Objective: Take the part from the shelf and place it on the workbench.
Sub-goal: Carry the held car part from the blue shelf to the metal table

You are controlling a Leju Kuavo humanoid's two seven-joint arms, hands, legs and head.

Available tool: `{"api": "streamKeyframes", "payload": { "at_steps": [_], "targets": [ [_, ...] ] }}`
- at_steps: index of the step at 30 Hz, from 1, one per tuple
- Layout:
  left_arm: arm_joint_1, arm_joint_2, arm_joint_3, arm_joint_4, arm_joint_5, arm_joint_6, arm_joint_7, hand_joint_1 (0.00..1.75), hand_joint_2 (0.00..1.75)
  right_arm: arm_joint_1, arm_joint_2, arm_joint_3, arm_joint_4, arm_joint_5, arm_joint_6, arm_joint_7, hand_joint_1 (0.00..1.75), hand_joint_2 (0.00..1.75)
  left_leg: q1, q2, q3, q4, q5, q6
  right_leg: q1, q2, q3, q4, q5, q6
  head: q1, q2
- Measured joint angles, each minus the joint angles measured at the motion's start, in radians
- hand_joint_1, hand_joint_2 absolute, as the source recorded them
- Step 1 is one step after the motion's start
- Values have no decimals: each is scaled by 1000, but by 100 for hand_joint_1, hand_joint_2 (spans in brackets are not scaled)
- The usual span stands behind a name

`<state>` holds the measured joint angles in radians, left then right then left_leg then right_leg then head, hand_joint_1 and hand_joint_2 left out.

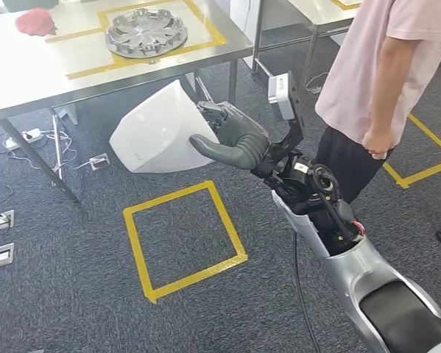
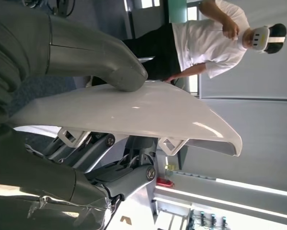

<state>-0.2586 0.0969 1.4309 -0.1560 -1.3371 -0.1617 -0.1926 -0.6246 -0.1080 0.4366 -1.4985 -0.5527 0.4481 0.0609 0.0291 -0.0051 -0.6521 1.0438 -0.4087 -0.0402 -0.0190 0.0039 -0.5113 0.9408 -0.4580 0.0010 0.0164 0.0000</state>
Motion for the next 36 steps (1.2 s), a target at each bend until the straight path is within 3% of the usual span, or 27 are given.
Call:
{"api": "streamKeyframes", "payload": {
  "at_steps": [2,5,7,10,11,12,13,15,16,18,19,21,22,23,25,26,27,28,30,31,32,36],
  "targets": [
    [-2,1,0,0,0,0,0,0,175,-1,0,0,0,-1,0,0,175,175,0,-2,32,-71,17,6,3,2,0,6,-10,13,-6,0],
    [-2,-1,0,0,0,-1,0,0,175,-3,0,0,0,-1,0,2,175,175,-5,-5,35,-68,2,35,0,2,3,6,-20,28,3,0],
    [-2,-1,0,0,-1,-2,0,0,175,-4,0,0,0,-2,-1,3,175,175,-5,-5,43,-69,-3,49,-3,0,-17,52,-49,34,11,0],
    [-3,0,0,0,-2,-2,0,0,175,-3,0,0,0,-3,-3,6,175,175,-13,-4,55,-69,-14,64,0,-1,-130,268,-125,33,31,0],
    [-3,0,0,0,-3,-3,0,0,175,-2,0,0,0,-3,-4,7,175,175,-17,-5,61,-69,-18,68,2,-1,-167,326,-133,30,36,0],
    [-3,-1,0,0,-3,-3,0,0,175,0,0,0,0,-3,-5,7,175,175,-22,-5,68,-69,-23,70,4,-1,-183,337,-117,25,39,0],
    [-2,-1,0,0,-3,-3,0,0,175,0,0,0,0,-3,-6,8,175,175,-26,-7,77,-69,-29,71,8,-1,-179,308,-83,18,42,0],
    [-2,-3,0,0,-3,-4,0,0,175,0,0,0,0,-4,-8,8,175,175,-32,-10,97,-70,-41,72,20,1,-130,174,6,-9,48,0],
    [-3,-3,0,0,-4,-5,0,0,175,-1,0,0,0,-4,-8,8,175,175,-34,-12,104,-70,-46,70,26,0,-102,112,36,-21,47,0],
    [-3,-4,0,0,-5,-6,1,0,175,-4,0,0,-1,-5,-8,8,175,175,-33,-11,105,-72,-51,63,35,-1,-71,49,45,-35,47,0],
    [-4,-4,0,0,-6,-6,2,0,175,-5,0,0,-1,-5,-8,8,175,175,-33,-10,104,-74,-52,59,36,-2,-64,36,42,-35,48,0],
    [-4,-4,0,0,-6,-6,2,0,175,-4,0,0,-2,-7,-8,8,175,175,-32,-5,104,-70,-58,50,28,-2,-49,11,41,-32,51,0],
    [-5,-3,0,0,-6,-6,3,0,175,-5,0,0,-2,-8,-8,8,175,175,-32,-4,92,-43,-72,44,23,-3,-40,0,42,-31,49,0],
    [-6,-2,0,0,-6,-6,3,0,175,-5,0,0,-3,-10,-8,7,175,175,-30,-3,67,6,-94,37,19,-3,-33,-7,42,-30,44,0],
    [-6,1,0,0,-6,-6,3,0,175,-5,0,0,-3,-14,-8,7,175,175,-21,-2,-17,146,-143,24,18,-3,-28,-10,38,-30,30,0],
    [-5,2,0,0,-6,-6,3,0,175,-4,0,0,-2,-15,-8,8,175,175,-17,-2,-52,195,-149,19,17,-3,-25,-9,35,-28,25,0],
    [-4,3,0,0,-6,-6,3,0,175,-2,0,0,-2,-16,-8,8,175,175,-12,-2,-70,206,-135,14,15,-3,-21,-9,30,-26,21,0],
    [-3,3,0,0,-6,-6,3,0,175,0,0,0,-2,-17,-7,8,175,175,-7,-1,-66,176,-102,9,12,-3,-15,-8,25,-22,17,0],
    [-3,3,0,0,-6,-6,3,0,175,1,0,0,-2,-18,-7,7,175,175,1,2,-12,39,-18,-1,8,-3,-4,-1,9,-9,10,0],
    [-4,4,0,0,-6,-6,3,0,175,0,0,0,-2,-18,-7,7,175,175,2,1,13,-19,6,-1,8,-2,-1,5,1,-2,5,0],
    [-4,5,0,0,-6,-6,3,0,175,-1,0,0,-2,-18,-7,7,175,175,2,0,29,-54,15,3,9,-1,0,8,-5,4,3,0],
    [-4,4,0,0,-6,-6,3,0,175,-2,0,0,-3,-18,-7,7,175,175,-3,-4,41,-66,2,35,6,1,-4,22,-26,25,12,0]
  ]
}}
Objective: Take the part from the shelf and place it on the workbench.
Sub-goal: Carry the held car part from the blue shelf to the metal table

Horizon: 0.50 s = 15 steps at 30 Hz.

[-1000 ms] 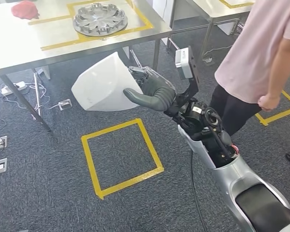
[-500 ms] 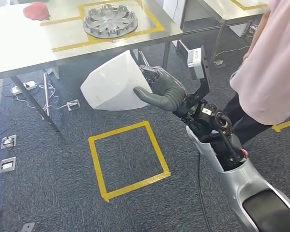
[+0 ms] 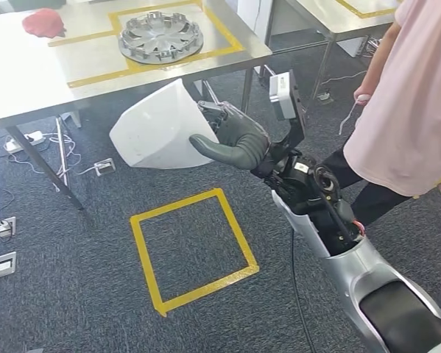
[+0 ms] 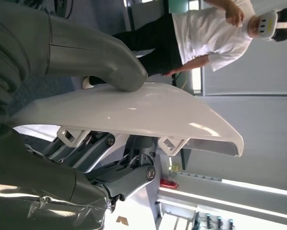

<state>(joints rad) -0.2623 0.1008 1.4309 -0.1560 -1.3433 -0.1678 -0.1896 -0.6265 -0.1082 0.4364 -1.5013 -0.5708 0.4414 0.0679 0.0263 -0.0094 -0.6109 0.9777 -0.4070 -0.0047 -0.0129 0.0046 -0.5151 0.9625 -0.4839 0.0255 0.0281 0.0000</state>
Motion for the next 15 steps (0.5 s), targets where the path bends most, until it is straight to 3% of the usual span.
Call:
{"api": "streamKeyframes", "payload": {
  "at_steps": [2,4,5,6,7,9,10,11,13,15],
  "targets": [
    [-1,0,0,0,0,0,0,0,175,-2,0,0,0,0,0,0,175,175,1,0,9,-2,-5,13,-2,-1,-40,87,-43,7,12,0],
    [-1,0,0,0,0,0,0,0,175,-1,0,0,0,0,0,-1,175,175,-1,1,16,-2,-12,20,-1,-1,-121,239,-95,9,25,0],
    [0,0,0,0,0,0,0,0,175,1,0,0,0,0,0,-1,175,175,-4,1,20,-2,-16,22,0,-1,-157,296,-105,8,29,0],
    [0,-1,0,0,0,0,0,0,175,3,0,0,0,0,-1,-1,175,175,-6,0,26,-2,-21,23,0,-1,-174,311,-92,6,34,0],
    [0,-1,0,0,0,0,0,0,175,4,0,0,0,0,-1,-1,175,175,-8,-2,34,-2,-26,23,1,-1,-170,283,-59,1,37,0],
    [1,-2,0,0,0,0,0,0,175,4,0,0,0,0,-1,-1,175,175,-10,-5,53,-3,-38,21,7,0,-120,149,32,-17,45,0],
    [0,-3,0,0,0,0,0,0,175,3,0,-1,0,0,-1,-2,175,175,-13,-7,59,-3,-43,18,12,0,-93,87,63,-26,44,0],
    [0,-4,0,0,-1,0,0,0,175,2,0,0,0,0,-1,-2,175,175,-12,-8,61,-4,-46,13,16,0,-74,44,77,-32,45,0],
    [-1,-5,0,0,-2,1,0,0,175,1,0,0,0,0,-2,-2,175,175,-12,-7,58,-7,-46,3,21,-1,-59,11,70,-38,44,0],
    [-1,-6,0,0,-4,2,0,0,175,1,0,-1,-1,0,-4,-2,175,175,-11,-2,57,-2,-53,-7,15,-2,-44,-12,69,-41,45,0]
  ]
}}
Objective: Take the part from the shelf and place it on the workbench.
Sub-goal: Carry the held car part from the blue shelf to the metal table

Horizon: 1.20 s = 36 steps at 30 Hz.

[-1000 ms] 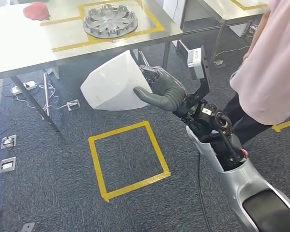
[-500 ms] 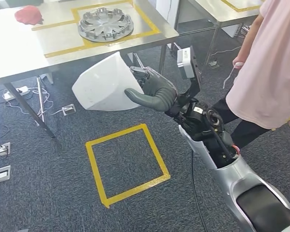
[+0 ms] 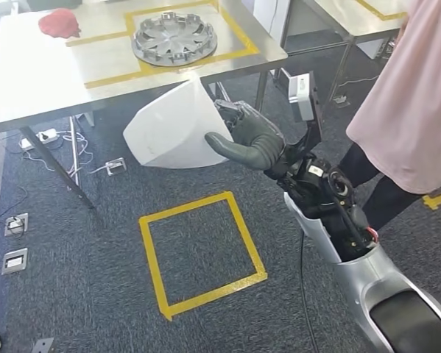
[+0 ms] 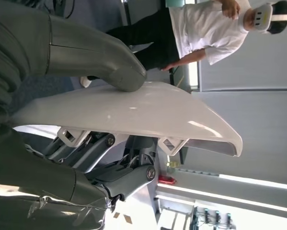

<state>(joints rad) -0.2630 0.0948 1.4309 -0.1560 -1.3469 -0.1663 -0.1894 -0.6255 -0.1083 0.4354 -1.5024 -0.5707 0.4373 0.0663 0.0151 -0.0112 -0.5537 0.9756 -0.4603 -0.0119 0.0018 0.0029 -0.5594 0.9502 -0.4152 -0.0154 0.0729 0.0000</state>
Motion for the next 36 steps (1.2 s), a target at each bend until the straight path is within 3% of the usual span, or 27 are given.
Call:
{"api": "streamKeyframes", "payload": {
  "at_steps": [2,4,5,6,7,9,11,14,16,19,20,21,22,24,25,26,28,31,32,34,36],
  "targets": [
    [-2,1,0,0,-1,1,0,0,175,-1,0,0,-1,1,0,0,175,175,-2,3,-36,77,-37,-8,-7,-1,17,-18,2,-3,-8,0],
    [-2,2,0,0,-1,4,2,0,175,1,0,0,-1,3,0,1,175,175,-2,4,-121,221,-85,-14,-7,-1,22,-20,-1,-6,-23,0],
    [-1,1,0,0,-1,6,3,0,175,4,0,0,-1,4,0,2,175,175,-1,4,-158,273,-93,-16,-7,-1,25,-20,-4,-6,-30,0],
    [0,0,0,0,-1,8,3,0,175,6,0,0,-1,4,1,2,175,175,0,4,-178,287,-80,-18,-7,-1,28,-20,-8,-6,-35,0],
    [1,-1,0,0,-1,11,4,0,175,8,0,0,-1,4,1,2,175,175,2,5,-173,255,-45,-18,-7,-1,33,-19,-12,-4,-39,0],
    [1,-3,0,0,0,17,3,0,175,9,0,0,-2,4,3,2,175,175,3,7,-117,109,43,-15,-6,0,44,-17,-23,2,-48,0],
    [0,-4,0,0,1,19,3,0,175,8,0,0,-2,4,4,2,175,175,2,9,-71,2,81,-6,-2,2,49,-13,-35,11,-53,0],
    [0,-7,0,0,1,20,2,0,175,8,0,-1,-4,4,5,2,175,175,-1,8,-60,-16,74,11,0,2,49,-10,-49,25,-48,0],
    [0,-8,0,0,1,20,2,0,175,7,0,-2,-5,4,6,2,175,175,1,8,-52,-17,69,23,-3,1,34,30,-77,35,-42,0],
    [0,-8,0,0,1,20,2,0,175,7,0,-3,-5,4,9,2,175,175,3,8,-41,-18,59,35,-7,1,-66,232,-163,47,-25,0],
    [0,-9,0,0,1,20,2,0,175,9,0,-3,-5,4,10,2,175,175,2,8,-37,-18,56,36,-8,1,-102,293,-177,49,-22,0],
    [1,-9,0,0,1,19,2,0,175,11,0,-3,-5,4,10,2,175,175,2,7,-32,-18,51,35,-9,1,-122,315,-169,49,-19,0],
    [1,-10,0,0,1,19,2,0,175,12,0,-3,-5,4,10,2,175,175,2,5,-24,-18,46,34,-9,1,-122,297,-140,47,-15,0],
    [1,-11,0,0,1,19,2,0,175,12,0,-3,-5,4,11,2,175,175,2,2,-5,-19,34,29,-9,1,-70,158,-48,38,-5,0],
    [1,-12,0,0,1,19,2,0,175,12,0,-4,-5,4,11,2,175,175,1,0,2,-19,29,25,-6,1,-41,89,-15,32,-3,0],
    [1,-12,0,0,1,19,2,0,175,11,0,-4,-5,4,11,2,175,175,0,0,5,-19,25,21,-3,2,-18,39,0,27,0,0],
    [0,-13,0,0,1,19,1,0,175,11,0,-4,-5,4,11,2,175,175,-1,0,4,-21,23,11,3,4,0,5,-2,20,-3,0],
    [0,-12,0,0,2,19,1,0,175,9,-1,-6,-5,4,14,0,175,175,0,3,-3,1,6,-3,-3,5,15,-11,-2,10,-9,0],
    [-1,-12,0,0,3,20,0,0,175,6,-1,-6,-5,4,16,0,175,175,0,4,-23,43,-15,-7,-6,4,21,-17,-2,6,-13,0],
    [0,-11,0,0,4,20,0,0,175,2,-1,-4,-4,4,21,-3,175,175,2,5,-100,183,-67,-12,-6,3,28,-19,-7,-2,-28,0],
    [4,-11,0,0,4,20,0,0,175,2,-1,-3,0,4,23,-4,175,175,2,5,-168,278,-79,-15,-5,3,33,-19,-14,-5,-39,0]
  ]
}}
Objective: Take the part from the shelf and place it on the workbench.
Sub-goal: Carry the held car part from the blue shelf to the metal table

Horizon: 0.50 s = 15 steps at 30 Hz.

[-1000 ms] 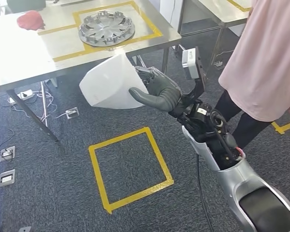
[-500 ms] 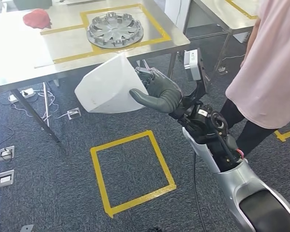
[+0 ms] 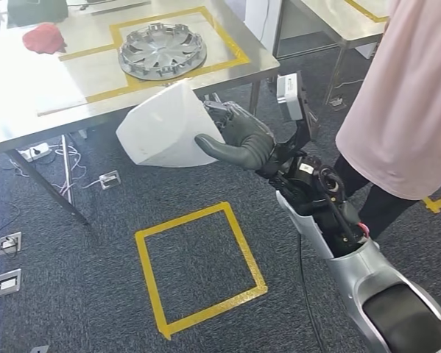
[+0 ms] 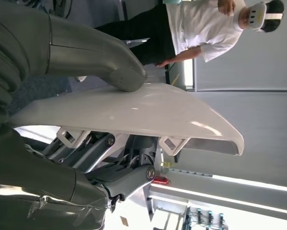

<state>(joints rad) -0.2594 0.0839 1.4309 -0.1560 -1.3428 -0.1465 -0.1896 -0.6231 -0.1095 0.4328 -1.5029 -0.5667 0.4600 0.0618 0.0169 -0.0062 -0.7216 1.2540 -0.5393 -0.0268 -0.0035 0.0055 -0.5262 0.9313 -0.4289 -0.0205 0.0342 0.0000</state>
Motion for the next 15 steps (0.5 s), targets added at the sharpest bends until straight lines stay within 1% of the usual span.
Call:
{"api": "streamKeyframes", "payload": {
  "at_steps": [1,2,3,4,5,6,7,9,10,11,12,13,14,15],
  "targets": [
    [1,0,0,0,0,0,0,0,175,0,0,1,2,0,0,-1,175,175,0,0,-5,-14,26,1,0,0,5,0,-4,0,-4,0],
    [2,0,0,0,0,0,0,0,175,0,0,1,3,0,1,-1,175,175,0,0,12,-67,67,3,0,1,11,0,-9,1,-7,0],
    [2,0,0,0,0,0,0,0,175,-1,0,2,4,0,1,-2,175,175,0,1,42,-145,112,6,0,1,18,1,-15,3,-10,0],
    [1,1,0,0,0,0,-1,0,175,-2,0,2,5,0,0,-3,175,175,-2,1,73,-220,145,10,3,2,22,2,-22,7,-14,0],
    [-1,2,0,0,0,0,-1,0,175,-3,0,2,5,1,-1,-3,175,175,-4,1,95,-271,162,14,5,3,25,3,-28,11,-16,0],
    [-1,2,0,0,-1,0,-1,0,175,-4,0,2,6,3,-2,-3,175,175,-6,0,108,-297,164,18,6,4,26,4,-33,16,-17,0],
    [-2,2,0,0,-1,0,-1,0,175,-5,0,2,6,5,-3,-3,175,175,-8,0,111,-300,158,21,7,4,26,4,-37,21,-17,0],
    [-3,0,0,0,-2,0,-1,0,175,-5,0,2,6,9,-5,-2,175,175,-5,-1,116,-302,153,31,5,3,27,10,-47,32,-14,0],
    [-3,0,0,0,-3,0,-1,0,175,-6,0,1,6,9,-6,-1,175,175,-3,-1,121,-304,150,37,4,3,19,32,-61,38,-12,0],
    [-4,0,0,0,-3,0,-1,0,175,-6,0,1,6,9,-7,-1,175,175,-1,-1,128,-306,147,42,3,2,-1,77,-84,44,-8,0],
    [-5,0,0,0,-3,0,-1,0,175,-6,0,0,6,9,-8,0,175,175,0,0,133,-307,143,46,2,1,-34,143,-112,49,-2,0],
    [-5,-1,0,0,-3,0,-1,0,175,-4,0,0,6,9,-9,1,175,175,0,0,138,-306,139,48,0,1,-76,222,-140,53,3,0],
    [-5,-1,0,0,-3,0,-1,0,175,-1,0,0,6,9,-9,1,175,175,0,0,143,-306,134,49,-2,1,-116,289,-156,56,7,0],
    [-4,-2,0,0,-3,0,-1,0,175,2,0,0,6,9,-9,2,175,175,0,0,149,-306,129,49,-4,1,-143,324,-153,58,11,0]
  ]
}}
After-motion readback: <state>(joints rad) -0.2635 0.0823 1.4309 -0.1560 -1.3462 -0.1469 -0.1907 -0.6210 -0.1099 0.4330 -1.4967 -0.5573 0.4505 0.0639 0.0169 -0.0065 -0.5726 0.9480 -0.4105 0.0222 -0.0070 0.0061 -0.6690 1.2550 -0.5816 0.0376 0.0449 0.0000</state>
